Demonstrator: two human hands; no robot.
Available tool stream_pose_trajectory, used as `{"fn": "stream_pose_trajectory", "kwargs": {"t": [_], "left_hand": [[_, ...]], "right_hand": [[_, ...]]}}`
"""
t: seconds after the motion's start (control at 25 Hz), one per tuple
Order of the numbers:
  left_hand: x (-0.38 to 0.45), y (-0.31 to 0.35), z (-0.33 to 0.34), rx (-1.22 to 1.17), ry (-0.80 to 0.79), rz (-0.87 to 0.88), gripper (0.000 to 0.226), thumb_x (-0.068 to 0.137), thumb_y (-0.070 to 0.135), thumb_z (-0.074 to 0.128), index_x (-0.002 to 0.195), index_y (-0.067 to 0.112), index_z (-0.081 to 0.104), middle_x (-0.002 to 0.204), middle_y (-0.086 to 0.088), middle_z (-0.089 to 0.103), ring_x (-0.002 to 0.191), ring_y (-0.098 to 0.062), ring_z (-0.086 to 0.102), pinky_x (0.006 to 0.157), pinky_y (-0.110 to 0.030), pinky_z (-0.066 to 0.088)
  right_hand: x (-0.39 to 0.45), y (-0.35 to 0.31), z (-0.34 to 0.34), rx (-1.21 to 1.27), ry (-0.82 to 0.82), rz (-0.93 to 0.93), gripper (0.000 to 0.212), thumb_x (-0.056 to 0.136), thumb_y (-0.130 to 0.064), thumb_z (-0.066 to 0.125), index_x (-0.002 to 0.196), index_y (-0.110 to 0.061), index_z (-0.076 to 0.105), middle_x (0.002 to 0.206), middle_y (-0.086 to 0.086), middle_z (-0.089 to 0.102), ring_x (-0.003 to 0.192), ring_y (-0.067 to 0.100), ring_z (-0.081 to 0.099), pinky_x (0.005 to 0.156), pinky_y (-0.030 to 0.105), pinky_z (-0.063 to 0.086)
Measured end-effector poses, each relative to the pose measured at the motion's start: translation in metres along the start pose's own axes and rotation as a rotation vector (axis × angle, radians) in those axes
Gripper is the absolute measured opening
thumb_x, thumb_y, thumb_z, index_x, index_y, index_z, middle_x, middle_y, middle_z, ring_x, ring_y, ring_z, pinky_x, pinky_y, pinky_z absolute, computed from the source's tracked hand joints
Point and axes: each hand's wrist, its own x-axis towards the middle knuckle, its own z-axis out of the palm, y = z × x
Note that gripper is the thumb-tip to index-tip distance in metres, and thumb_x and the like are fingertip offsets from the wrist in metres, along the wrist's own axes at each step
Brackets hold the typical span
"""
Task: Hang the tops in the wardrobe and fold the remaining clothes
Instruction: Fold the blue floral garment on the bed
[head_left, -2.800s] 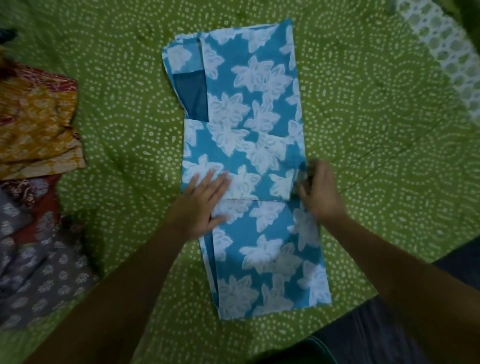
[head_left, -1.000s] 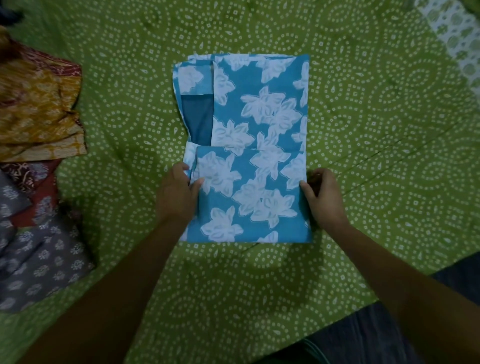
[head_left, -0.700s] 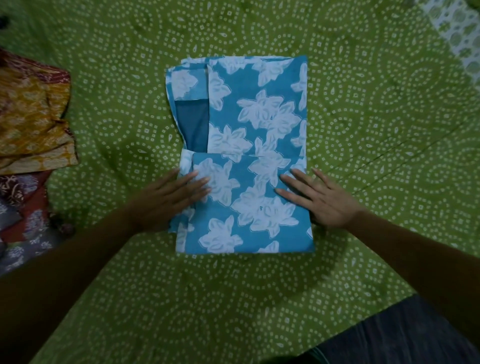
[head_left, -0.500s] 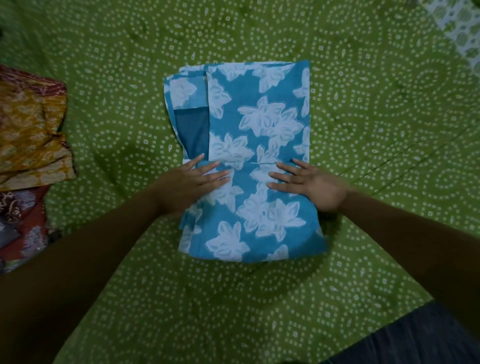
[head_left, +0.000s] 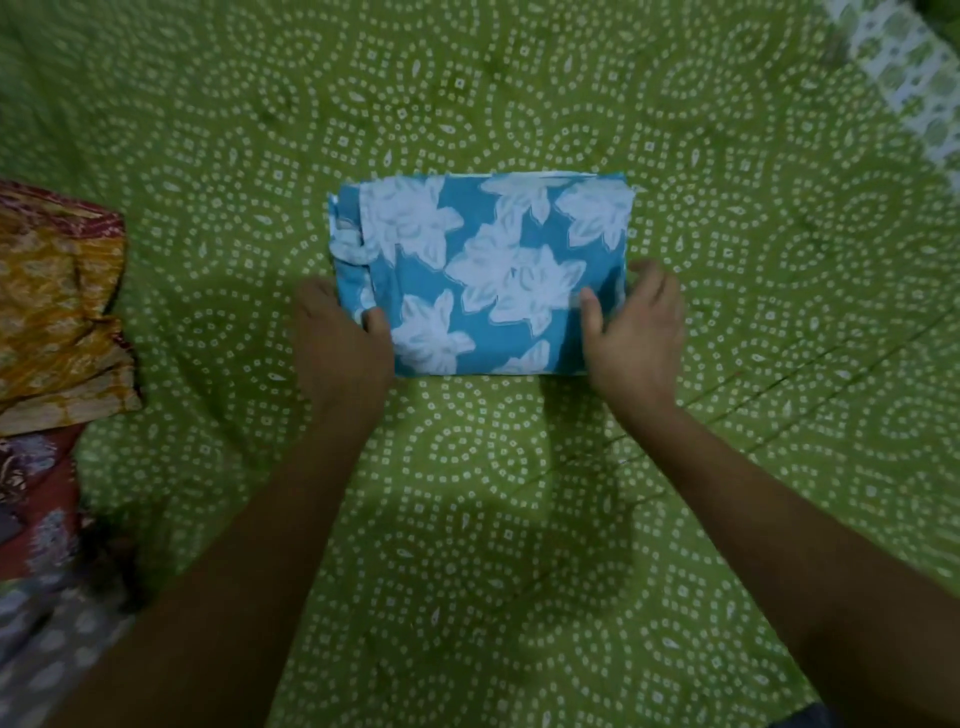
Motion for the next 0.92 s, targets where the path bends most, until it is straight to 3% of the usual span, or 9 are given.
{"fn": "stream_pose_trajectory", "kwargs": {"t": [0.08,0.16,0.2,0.32,0.48,0.6,0.72,0.84,0.92], "left_hand": [[-0.027,0.027,0.006,0.023,0.218,0.361,0.052,0.083,0.016,0.047,0.135,0.009,0.043,0.136,-0.012,0.049,0.126,-0.027,0.045,0.104,-0.038,0.033],[-0.027,0.051,0.037,0.101,0.052,0.665,0.053,0.095,0.022,0.030,0.147,0.012,0.031,0.153,-0.005,0.033,0.142,-0.022,0.027,0.115,-0.041,0.023],[-0.019,0.058,0.051,0.180,-0.047,0.677,0.054,0.099,0.030,0.018,0.151,0.015,0.021,0.158,-0.001,0.021,0.147,-0.019,0.014,0.118,-0.042,0.015],[0.025,0.057,0.087,0.322,-0.071,0.612,0.063,0.098,0.051,0.006,0.153,0.019,0.003,0.161,0.001,0.002,0.148,-0.020,-0.003,0.119,-0.046,-0.001],[0.083,0.059,0.077,0.285,0.028,0.503,0.082,0.092,0.070,0.009,0.153,0.015,0.002,0.161,-0.008,0.001,0.148,-0.028,0.000,0.119,-0.050,-0.001],[0.080,0.036,0.069,0.165,0.090,0.249,0.087,0.090,0.071,0.010,0.153,0.010,0.005,0.161,-0.009,0.005,0.147,-0.029,0.003,0.119,-0.049,0.004],[0.043,0.003,0.064,0.132,0.121,0.172,0.082,0.094,0.064,0.015,0.152,0.006,0.009,0.159,-0.011,0.010,0.147,-0.029,0.011,0.119,-0.044,0.009],[-0.001,-0.013,0.060,0.107,0.116,0.030,0.078,0.095,0.062,0.020,0.150,0.006,0.019,0.154,-0.018,0.023,0.141,-0.033,0.023,0.115,-0.043,0.015],[-0.015,-0.005,0.053,0.052,0.104,-0.028,0.073,0.093,0.061,0.032,0.144,0.008,0.032,0.144,-0.019,0.036,0.132,-0.032,0.034,0.110,-0.039,0.022]], "right_hand": [[-0.017,-0.027,0.015,-0.017,0.069,-0.316,0.049,0.101,-0.032,0.038,0.144,-0.008,0.034,0.146,0.012,0.038,0.138,0.025,0.030,0.116,0.041,0.022],[-0.002,-0.047,0.046,-0.090,-0.124,-0.548,0.054,0.101,-0.026,0.034,0.151,-0.011,0.019,0.159,0.006,0.018,0.147,0.019,0.009,0.120,0.038,0.003],[0.014,-0.052,0.058,-0.179,-0.180,-0.598,0.057,0.101,-0.028,0.030,0.153,-0.013,0.012,0.161,0.003,0.009,0.148,0.017,0.001,0.120,0.037,-0.002],[0.065,-0.041,0.080,-0.316,-0.086,-0.622,0.063,0.099,-0.041,0.024,0.154,-0.015,0.007,0.161,0.002,0.003,0.148,0.018,-0.001,0.120,0.043,-0.003],[0.107,-0.046,0.073,-0.284,0.017,-0.508,0.079,0.096,-0.060,0.016,0.152,-0.006,0.007,0.160,0.011,0.005,0.148,0.025,0.001,0.120,0.042,-0.002],[0.102,-0.037,0.068,-0.239,0.099,-0.340,0.081,0.096,-0.061,0.014,0.152,-0.004,0.006,0.160,0.014,0.004,0.148,0.027,0.001,0.119,0.043,-0.005],[0.071,0.008,0.055,-0.099,0.068,-0.111,0.079,0.096,-0.060,0.018,0.152,-0.006,0.003,0.161,0.010,0.001,0.148,0.023,-0.002,0.120,0.046,0.000],[0.017,0.050,0.047,-0.092,0.028,-0.150,0.070,0.100,-0.051,0.022,0.152,-0.006,0.011,0.160,0.010,0.007,0.148,0.022,0.002,0.120,0.041,0.003],[-0.003,0.054,0.046,0.028,0.042,-0.141,0.058,0.100,-0.045,0.034,0.147,-0.010,0.031,0.153,0.011,0.028,0.141,0.024,0.020,0.116,0.036,0.013]]}}
